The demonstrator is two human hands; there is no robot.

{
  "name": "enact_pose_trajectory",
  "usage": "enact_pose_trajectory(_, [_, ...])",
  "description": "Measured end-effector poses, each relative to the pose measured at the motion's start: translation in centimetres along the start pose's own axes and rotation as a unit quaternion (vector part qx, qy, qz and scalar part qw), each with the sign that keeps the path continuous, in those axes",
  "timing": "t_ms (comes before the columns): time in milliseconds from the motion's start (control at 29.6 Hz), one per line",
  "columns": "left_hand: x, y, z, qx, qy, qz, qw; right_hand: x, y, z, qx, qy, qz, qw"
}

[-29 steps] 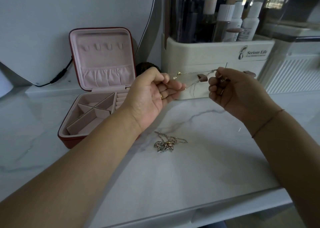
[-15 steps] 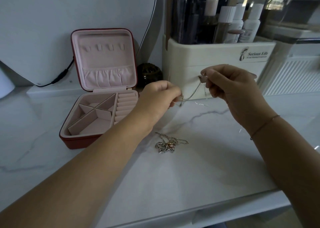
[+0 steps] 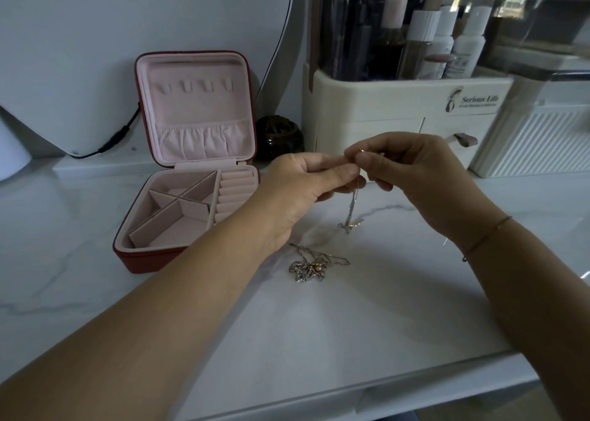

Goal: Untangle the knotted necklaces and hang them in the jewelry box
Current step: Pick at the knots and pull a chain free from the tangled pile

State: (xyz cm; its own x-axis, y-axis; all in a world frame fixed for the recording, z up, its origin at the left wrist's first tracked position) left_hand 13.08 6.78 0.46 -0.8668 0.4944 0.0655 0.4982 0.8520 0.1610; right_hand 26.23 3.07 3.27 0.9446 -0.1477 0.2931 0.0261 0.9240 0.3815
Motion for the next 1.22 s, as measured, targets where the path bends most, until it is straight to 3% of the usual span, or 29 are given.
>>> enact_pose_trajectory(270, [-0.1, 0.1, 0.4, 0.019, -0.026, 0.008, 0.999, -0.2, -0.1, 0.0, -0.019, 0.023, 0.011, 0.999])
enact_pose_trajectory(608, [-0.1, 0.2, 0.2, 0.001, 0.050, 0.013, 0.999, -0.2, 0.0, -0.5, -0.067, 0.159, 0.029, 0.985])
enact_pose_trajectory(845, [0.0, 0.8, 0.0, -0.050, 0.139, 0.009, 0.989, -0.4, 0.0, -0.6, -0.073, 0.169, 0.030, 0.982])
enact_pose_trajectory(1216, [0.3, 0.4, -1.0, -0.104, 0.121, -0.021, 0.987, -0.6, 0.0, -1.0, -0.087, 0.138, 0.056, 0.985])
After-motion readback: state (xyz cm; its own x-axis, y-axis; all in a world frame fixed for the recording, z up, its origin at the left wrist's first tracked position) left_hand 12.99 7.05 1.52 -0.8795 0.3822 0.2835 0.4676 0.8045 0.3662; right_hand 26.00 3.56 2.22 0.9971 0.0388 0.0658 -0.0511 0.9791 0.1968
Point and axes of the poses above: each hand's wrist, its own y-axis towards the middle knuckle, its own x-axis out of the back of the hand, z = x × y, the point moved 7 cm from there along y, towards the middle knuckle, and after that the axes turned 3 degrees about -x, right-handed, at the moved point
